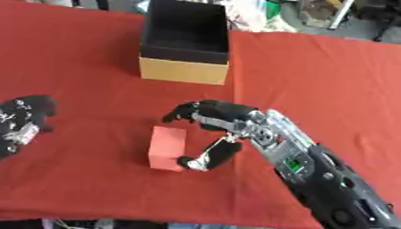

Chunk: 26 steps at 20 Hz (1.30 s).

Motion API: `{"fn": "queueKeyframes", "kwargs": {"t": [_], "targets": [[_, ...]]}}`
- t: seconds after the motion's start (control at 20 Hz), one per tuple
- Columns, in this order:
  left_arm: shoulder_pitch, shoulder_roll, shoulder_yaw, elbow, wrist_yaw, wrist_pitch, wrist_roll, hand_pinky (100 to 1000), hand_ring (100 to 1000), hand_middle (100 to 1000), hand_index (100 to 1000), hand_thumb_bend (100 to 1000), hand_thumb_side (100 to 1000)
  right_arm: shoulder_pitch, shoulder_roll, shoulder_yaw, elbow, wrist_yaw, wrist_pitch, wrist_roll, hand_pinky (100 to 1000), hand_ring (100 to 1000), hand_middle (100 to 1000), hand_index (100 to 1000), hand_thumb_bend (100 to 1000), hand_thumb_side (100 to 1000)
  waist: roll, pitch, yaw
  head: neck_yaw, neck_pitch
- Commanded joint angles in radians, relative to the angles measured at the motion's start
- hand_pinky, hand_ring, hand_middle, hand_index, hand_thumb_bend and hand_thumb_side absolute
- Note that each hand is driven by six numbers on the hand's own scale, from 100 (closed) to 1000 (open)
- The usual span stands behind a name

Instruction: Pick up objects on the table and place them in the box.

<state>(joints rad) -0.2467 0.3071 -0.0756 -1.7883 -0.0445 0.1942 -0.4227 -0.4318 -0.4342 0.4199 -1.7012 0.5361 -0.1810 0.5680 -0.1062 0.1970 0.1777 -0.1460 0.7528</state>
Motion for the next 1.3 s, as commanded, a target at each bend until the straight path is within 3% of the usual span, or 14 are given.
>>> {"fn": "queueKeyframes", "kwargs": {"t": [0.05, 0.8, 1.0, 1.3], "targets": [[-0.012, 0.005, 0.0, -0.01, 0.001, -0.002, -0.005, 740, 863, 804, 880, 100, 413, -0.016, -0.006, -0.003, 0.0, 0.012, -0.004, 0.004, 763, 893, 856, 942, 316, 322, 0.008, -0.011, 0.0, -0.004, -0.008], [-0.013, 0.004, 0.0, -0.011, 0.001, -0.001, -0.006, 740, 864, 805, 881, 100, 415, -0.018, -0.001, 0.0, 0.016, 0.026, -0.008, 0.005, 754, 880, 842, 938, 306, 310, 0.008, -0.008, 0.001, -0.006, -0.009], [-0.013, 0.004, 0.0, -0.011, 0.0, 0.0, -0.006, 740, 864, 806, 881, 100, 415, -0.017, 0.0, -0.001, 0.017, 0.027, -0.005, 0.0, 742, 858, 814, 932, 297, 300, 0.008, -0.007, 0.001, -0.006, -0.009], [-0.012, 0.004, 0.001, -0.01, 0.001, 0.001, -0.006, 741, 864, 806, 881, 100, 418, -0.015, 0.001, -0.005, 0.016, 0.031, 0.004, -0.02, 703, 808, 692, 901, 259, 215, 0.007, -0.007, 0.002, -0.007, -0.01]]}}
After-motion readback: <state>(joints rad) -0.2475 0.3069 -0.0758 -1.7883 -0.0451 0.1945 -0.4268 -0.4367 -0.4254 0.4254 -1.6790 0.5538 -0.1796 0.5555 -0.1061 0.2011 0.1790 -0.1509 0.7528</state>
